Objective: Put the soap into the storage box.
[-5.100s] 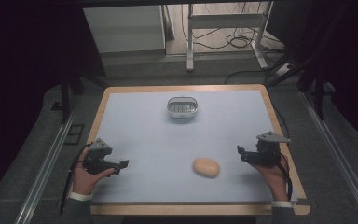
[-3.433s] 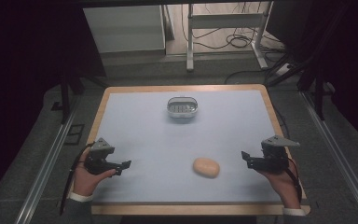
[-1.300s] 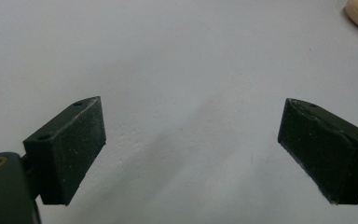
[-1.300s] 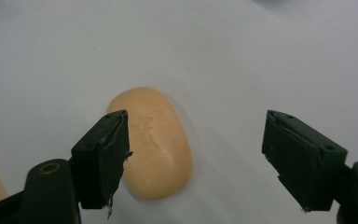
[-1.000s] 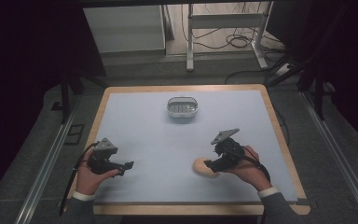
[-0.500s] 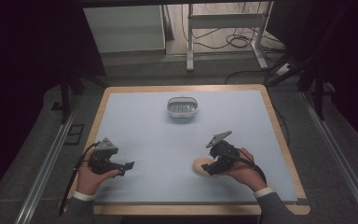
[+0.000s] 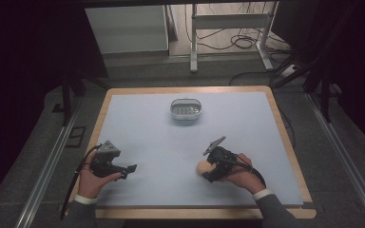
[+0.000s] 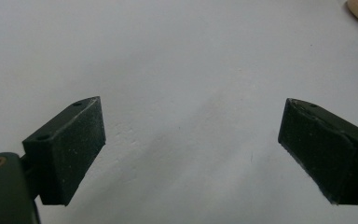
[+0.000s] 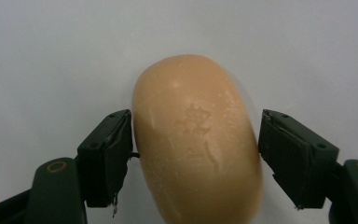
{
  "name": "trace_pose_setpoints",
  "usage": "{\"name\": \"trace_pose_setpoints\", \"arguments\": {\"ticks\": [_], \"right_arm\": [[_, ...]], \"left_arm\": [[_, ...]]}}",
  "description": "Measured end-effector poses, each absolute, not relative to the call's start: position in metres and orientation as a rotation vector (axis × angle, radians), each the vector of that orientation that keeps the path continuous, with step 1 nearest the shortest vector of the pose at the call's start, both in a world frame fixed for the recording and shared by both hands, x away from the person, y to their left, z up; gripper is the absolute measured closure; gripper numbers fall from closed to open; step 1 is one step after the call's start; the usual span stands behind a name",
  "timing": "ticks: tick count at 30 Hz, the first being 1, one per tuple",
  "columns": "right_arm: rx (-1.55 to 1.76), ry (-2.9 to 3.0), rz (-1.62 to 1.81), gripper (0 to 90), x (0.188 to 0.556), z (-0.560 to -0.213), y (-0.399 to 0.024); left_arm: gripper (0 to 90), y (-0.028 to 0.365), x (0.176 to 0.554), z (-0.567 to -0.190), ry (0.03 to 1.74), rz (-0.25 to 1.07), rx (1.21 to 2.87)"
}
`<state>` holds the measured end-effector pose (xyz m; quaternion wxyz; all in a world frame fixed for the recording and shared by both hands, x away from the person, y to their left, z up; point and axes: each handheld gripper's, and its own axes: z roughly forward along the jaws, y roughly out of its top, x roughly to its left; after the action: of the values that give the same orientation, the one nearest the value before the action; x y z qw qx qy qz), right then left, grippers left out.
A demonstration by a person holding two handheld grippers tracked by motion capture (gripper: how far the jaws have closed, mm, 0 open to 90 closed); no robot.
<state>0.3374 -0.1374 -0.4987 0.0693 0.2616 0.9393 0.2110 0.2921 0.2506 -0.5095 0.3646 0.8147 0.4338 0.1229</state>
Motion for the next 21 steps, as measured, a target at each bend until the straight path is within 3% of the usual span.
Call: {"name": "trace_pose_setpoints", "arguments": {"ticks": [21], "right_arm": [[0.725,2.836,0.551,30.6,0.3397,-0.499,-0.1362]], "left_arm": [[7.5,0.2505,0.2927,-0.5101,1.117,0.313,2.101]]}}
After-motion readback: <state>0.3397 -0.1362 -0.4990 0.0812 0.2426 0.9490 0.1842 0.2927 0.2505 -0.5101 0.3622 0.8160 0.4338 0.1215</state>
